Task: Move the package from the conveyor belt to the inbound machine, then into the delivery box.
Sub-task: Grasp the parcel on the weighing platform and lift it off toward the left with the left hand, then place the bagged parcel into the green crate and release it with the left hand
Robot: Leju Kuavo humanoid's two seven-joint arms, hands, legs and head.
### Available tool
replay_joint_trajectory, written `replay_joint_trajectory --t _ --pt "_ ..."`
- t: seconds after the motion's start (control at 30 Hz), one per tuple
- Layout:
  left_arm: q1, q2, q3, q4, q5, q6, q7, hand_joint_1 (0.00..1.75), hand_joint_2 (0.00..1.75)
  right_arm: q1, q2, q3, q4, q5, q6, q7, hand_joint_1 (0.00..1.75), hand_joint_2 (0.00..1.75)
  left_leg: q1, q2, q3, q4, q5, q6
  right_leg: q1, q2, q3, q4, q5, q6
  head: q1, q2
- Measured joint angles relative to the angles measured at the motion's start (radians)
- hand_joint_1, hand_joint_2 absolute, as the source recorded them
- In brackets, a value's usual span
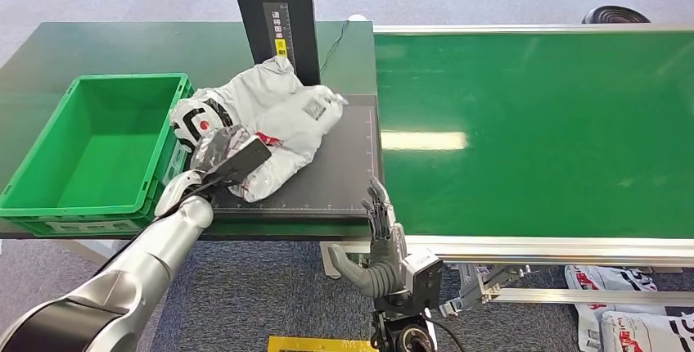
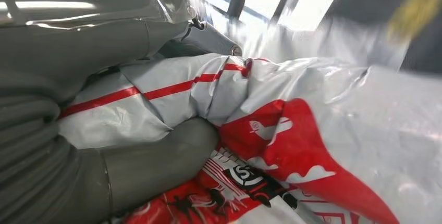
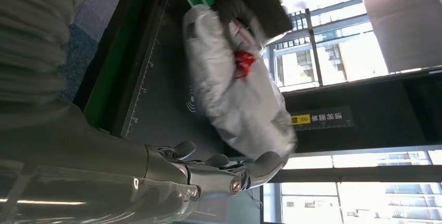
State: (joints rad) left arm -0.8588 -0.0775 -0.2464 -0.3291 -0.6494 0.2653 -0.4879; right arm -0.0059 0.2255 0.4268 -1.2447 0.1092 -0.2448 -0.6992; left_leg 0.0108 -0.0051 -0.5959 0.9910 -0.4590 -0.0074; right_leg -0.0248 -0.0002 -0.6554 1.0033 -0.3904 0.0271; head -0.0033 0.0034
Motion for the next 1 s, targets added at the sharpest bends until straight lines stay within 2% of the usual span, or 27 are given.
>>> replay_joint_trajectory --t 0.07,0.13,0.23,0.37,0.6,0.77,1.0 --pt "0.007 -0.009 0.072 -0.038 0.117 0.017 -0.083 1.75 1.75 0.000 0.000 0.000 0.000 -0.008 -0.006 0.000 0.00 1.75 0.000 0.000 0.000 0.000 0.000 0.000 0.000 0.000 0.000 0.000 0.000 0.000 0.000 0.000" --pt "0.015 -0.017 0.133 -0.081 0.185 0.013 -0.125 1.75 1.75 0.000 0.000 0.001 0.000 -0.012 -0.010 0.000 0.00 1.75 0.000 0.000 0.000 0.000 0.000 0.000 0.000 0.000 0.000 0.000 0.000 0.000 0.000 0.000" --pt "0.025 -0.024 0.190 -0.129 0.209 0.007 -0.135 1.75 1.75 0.000 0.000 0.003 0.000 -0.014 -0.013 0.000 0.00 1.75 0.000 0.000 0.000 0.000 0.000 0.000 0.000 0.000 0.000 0.000 0.000 0.000 0.000 0.000" --pt "0.035 -0.029 0.226 -0.163 0.213 0.007 -0.136 1.75 1.75 0.000 0.000 0.004 0.000 -0.015 -0.013 0.000 0.00 1.75 0.000 0.000 0.000 0.000 0.000 0.000 0.000 0.000 0.000 0.000 0.000 0.000 0.000 0.000" --pt "0.052 -0.020 0.239 -0.246 0.293 0.033 -0.188 1.75 1.75 0.002 0.000 0.005 0.000 -0.027 -0.018 0.000 0.00 1.75 0.000 0.000 0.000 0.000 0.000 0.000 0.000 0.000 0.000 0.000 0.000 0.000 0.000 0.000" --pt "0.053 0.021 0.217 -0.343 0.354 0.033 -0.177 1.75 1.75 0.021 -0.003 0.009 -0.002 -0.045 -0.042 0.000 0.00 1.75 0.000 0.000 0.000 0.000 0.000 0.000 0.000 0.000 0.000 0.000 0.000 0.000 0.000 0.000" --pt "0.043 0.081 0.162 -0.412 0.424 0.028 -0.151 1.75 1.75 0.040 -0.013 0.020 -0.016 -0.047 -0.061 0.000 0.00 1.75 0.000 0.000 0.000 0.000 0.000 0.000 0.000 0.000 0.000 0.000 0.000 0.000 0.000 0.000"
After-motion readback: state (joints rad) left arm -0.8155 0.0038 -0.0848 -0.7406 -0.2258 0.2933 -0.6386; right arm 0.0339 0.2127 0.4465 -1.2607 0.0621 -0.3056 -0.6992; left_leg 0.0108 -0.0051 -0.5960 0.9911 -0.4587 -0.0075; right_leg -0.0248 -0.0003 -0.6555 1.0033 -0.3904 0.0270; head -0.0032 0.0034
